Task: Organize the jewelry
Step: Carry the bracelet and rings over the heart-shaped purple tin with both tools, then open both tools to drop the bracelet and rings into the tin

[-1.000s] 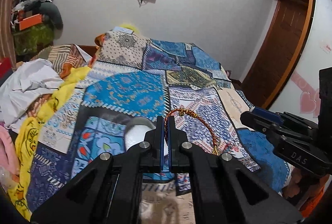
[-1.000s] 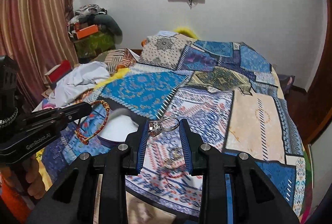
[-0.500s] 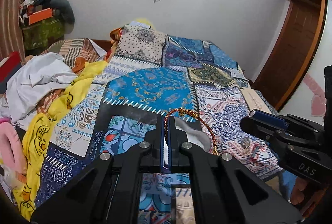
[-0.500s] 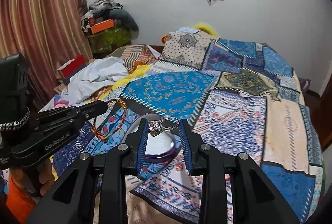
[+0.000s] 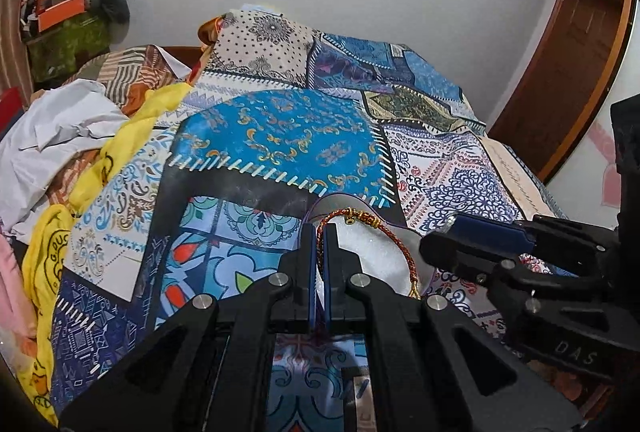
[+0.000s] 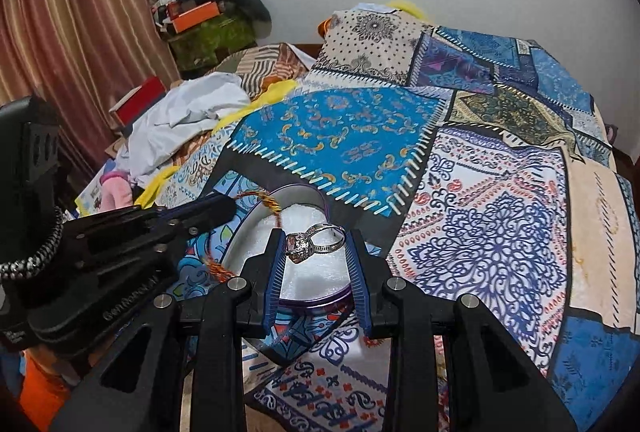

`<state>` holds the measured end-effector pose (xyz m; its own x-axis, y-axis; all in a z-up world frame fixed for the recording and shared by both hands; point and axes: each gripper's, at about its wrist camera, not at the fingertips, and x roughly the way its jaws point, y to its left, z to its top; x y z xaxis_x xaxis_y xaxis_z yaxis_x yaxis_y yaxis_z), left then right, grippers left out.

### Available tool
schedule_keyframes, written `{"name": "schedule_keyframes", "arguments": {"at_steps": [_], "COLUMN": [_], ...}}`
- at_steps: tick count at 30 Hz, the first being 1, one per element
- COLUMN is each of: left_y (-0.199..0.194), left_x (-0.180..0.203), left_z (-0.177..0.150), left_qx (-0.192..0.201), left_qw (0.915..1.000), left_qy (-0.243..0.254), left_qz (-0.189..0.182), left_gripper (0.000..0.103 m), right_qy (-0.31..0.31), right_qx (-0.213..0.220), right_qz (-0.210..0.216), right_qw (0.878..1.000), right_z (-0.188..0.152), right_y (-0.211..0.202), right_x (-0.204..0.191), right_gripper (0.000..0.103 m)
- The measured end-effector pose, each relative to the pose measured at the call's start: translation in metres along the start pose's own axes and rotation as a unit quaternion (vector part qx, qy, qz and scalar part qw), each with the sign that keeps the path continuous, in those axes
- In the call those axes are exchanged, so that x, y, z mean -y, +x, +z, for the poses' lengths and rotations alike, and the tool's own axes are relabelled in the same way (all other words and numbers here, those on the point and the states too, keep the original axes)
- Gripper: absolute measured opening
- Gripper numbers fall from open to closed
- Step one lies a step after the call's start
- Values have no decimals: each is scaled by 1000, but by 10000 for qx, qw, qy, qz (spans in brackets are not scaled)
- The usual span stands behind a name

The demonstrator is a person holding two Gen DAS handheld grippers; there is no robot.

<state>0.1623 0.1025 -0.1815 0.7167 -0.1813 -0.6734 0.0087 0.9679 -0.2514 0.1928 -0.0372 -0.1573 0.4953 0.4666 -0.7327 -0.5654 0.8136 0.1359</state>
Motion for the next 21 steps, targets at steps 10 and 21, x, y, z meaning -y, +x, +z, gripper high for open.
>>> {"name": "schedule_keyframes", "arguments": {"at_steps": [10,21], "left_y": [13,9], "left_x": [0,1], "left_z": [1,3], "left_qx": [-95,-84], "left_qw": [9999,9999], "left_qy": [113,83], "left_qz": [-16,-48], "left_gripper": [1,1], "right_qy": [56,-24], "right_qx": [-250,-367], "right_qz": [65,9], "right_qw": [9996,9993], "right_z": [-5,-6], "right_y": [17,21], "right_x": [3,1], "right_gripper": [28,28]}}
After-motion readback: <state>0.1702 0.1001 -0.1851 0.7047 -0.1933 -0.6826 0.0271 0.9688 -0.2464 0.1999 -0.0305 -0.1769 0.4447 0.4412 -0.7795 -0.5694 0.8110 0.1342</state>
